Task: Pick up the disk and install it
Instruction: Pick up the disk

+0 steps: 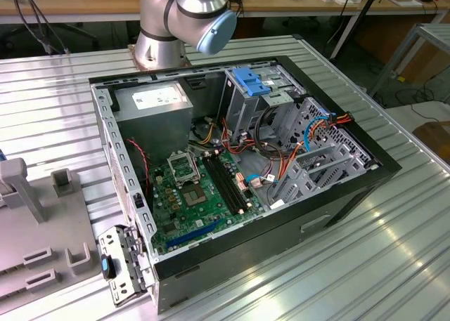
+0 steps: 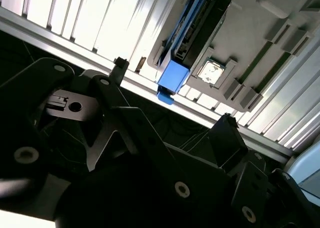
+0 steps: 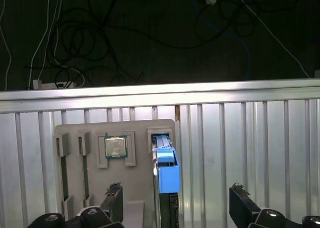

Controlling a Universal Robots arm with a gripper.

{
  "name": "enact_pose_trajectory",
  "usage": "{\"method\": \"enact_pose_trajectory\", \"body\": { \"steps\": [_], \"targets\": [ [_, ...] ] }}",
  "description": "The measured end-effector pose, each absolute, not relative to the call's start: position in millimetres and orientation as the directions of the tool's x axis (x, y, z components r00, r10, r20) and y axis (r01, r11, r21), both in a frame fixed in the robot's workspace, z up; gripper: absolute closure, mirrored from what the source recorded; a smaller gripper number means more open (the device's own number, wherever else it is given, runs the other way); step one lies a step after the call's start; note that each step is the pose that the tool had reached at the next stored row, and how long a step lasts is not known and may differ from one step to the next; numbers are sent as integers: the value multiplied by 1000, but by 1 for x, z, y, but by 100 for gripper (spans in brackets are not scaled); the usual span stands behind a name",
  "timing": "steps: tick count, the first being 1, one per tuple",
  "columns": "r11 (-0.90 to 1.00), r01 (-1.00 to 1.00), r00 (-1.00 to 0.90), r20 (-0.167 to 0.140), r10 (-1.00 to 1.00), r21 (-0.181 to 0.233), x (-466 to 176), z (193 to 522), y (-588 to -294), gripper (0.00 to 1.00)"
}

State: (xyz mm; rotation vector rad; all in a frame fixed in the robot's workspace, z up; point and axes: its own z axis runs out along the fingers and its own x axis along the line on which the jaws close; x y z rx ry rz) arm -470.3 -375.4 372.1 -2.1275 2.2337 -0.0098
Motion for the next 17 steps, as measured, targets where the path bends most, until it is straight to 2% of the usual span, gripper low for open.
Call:
{"method": "enact_pose_trajectory", "body": {
  "steps": [6,17],
  "targets": [
    [49,-998,-48,-37,-998,-44,-470,370,-376,8],
    [60,-998,-59,-36,-998,-33,-473,339,-376,8]
  ]
}}
